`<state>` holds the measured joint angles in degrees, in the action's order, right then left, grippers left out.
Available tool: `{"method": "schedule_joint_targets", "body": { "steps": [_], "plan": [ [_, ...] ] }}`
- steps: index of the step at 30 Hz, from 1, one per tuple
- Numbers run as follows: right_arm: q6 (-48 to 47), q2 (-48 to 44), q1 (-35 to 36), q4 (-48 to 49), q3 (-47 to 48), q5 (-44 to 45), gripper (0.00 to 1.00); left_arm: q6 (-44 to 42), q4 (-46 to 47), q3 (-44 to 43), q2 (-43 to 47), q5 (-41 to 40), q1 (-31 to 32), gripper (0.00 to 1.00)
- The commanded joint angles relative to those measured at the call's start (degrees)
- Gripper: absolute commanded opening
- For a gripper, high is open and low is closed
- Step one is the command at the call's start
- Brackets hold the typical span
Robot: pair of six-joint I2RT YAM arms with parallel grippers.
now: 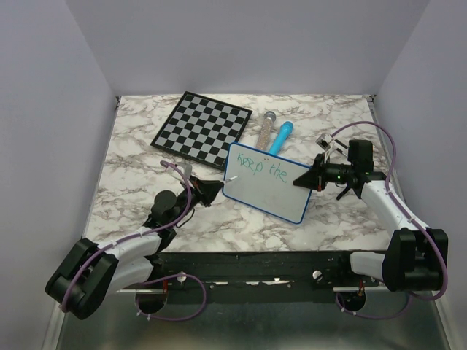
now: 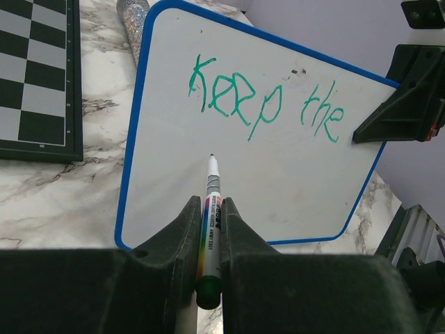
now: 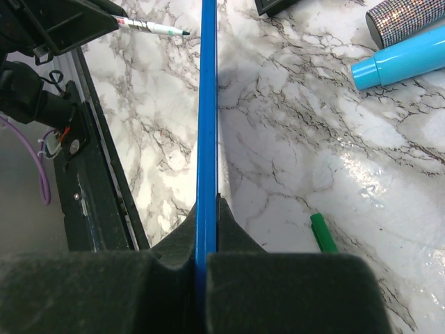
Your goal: Write a sentence on the whiteboard
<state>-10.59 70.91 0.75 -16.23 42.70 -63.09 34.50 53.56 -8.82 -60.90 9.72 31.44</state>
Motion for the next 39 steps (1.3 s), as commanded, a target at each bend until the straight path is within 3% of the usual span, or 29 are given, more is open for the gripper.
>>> {"method": "schedule_joint_targets", "body": {
  "steps": [1,39],
  "plan": [
    [-0.84,-0.78,0.30,0.06,1.69,-1.86,0.01,-1.45,4.71,-1.38,-1.23,1.27,-0.33,0.00],
    [-0.84,-0.78,0.39,0.06,1.69,-2.04,0.01,-2.86,4.53,1.00,1.58,-0.75,-0.42,0.00]
  ]
}}
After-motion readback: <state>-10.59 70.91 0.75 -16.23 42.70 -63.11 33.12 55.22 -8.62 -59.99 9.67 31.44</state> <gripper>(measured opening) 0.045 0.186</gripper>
